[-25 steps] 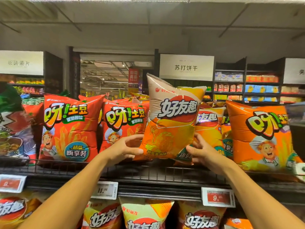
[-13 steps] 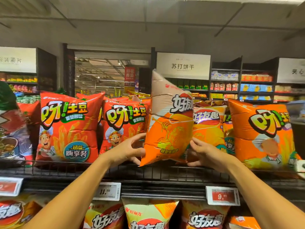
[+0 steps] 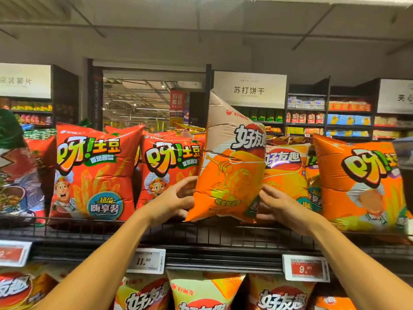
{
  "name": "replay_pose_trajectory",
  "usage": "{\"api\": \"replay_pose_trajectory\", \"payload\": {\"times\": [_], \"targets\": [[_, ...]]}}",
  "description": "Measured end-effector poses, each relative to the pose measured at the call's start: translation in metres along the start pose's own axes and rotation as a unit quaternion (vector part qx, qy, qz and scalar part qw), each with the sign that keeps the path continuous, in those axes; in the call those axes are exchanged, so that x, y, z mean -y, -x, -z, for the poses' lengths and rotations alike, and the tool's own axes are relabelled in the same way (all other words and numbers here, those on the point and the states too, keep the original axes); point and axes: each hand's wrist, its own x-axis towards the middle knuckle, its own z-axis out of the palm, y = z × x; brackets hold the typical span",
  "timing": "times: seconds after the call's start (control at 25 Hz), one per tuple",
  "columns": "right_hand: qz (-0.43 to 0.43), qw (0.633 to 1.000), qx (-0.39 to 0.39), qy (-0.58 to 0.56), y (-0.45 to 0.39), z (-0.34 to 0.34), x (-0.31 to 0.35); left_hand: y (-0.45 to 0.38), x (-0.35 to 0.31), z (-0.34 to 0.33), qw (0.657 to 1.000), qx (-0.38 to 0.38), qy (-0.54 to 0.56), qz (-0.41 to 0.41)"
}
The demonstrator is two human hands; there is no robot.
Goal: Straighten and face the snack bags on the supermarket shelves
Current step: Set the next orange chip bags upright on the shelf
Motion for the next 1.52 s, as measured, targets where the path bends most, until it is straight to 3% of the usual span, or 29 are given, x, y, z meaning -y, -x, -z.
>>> {"api": "replay_pose_trajectory", "payload": {"times": [0.24, 0.4, 0.52, 0.76, 0.84, 1.2, 1.52], "targets": [[0.074, 0.992, -0.047, -0.088, 0.001, 0.004, -0.002, -0.003, 0.003, 0.004, 0.997, 0.015, 0.072, 0.007], [0.085, 0.996, -0.025, -0.022, 0.005, -0.002, 0.003, -0.005, 0.004, 0.005, 0.997, 0.013, 0.065, 0.027], [0.106, 0.993, -0.059, 0.002, 0.010, -0.010, 0.012, -0.008, 0.001, 0.001, 0.998, 0.002, 0.060, 0.031], [0.148, 0.980, -0.136, 0.007, 0.019, -0.031, 0.035, 0.001, -0.030, -0.019, 0.988, -0.115, -0.049, -0.086], [0.157, 0.975, -0.156, 0.010, 0.023, -0.038, 0.044, 0.001, -0.046, -0.031, 0.983, -0.116, -0.099, -0.104], [0.179, 0.978, -0.035, -0.099, 0.051, -0.052, 0.074, -0.001, -0.045, -0.054, 0.993, -0.077, 0.027, -0.082], [0.230, 0.967, -0.105, -0.007, 0.065, -0.067, 0.070, 0.003, -0.031, -0.055, 0.995, -0.070, 0.055, -0.053]]}}
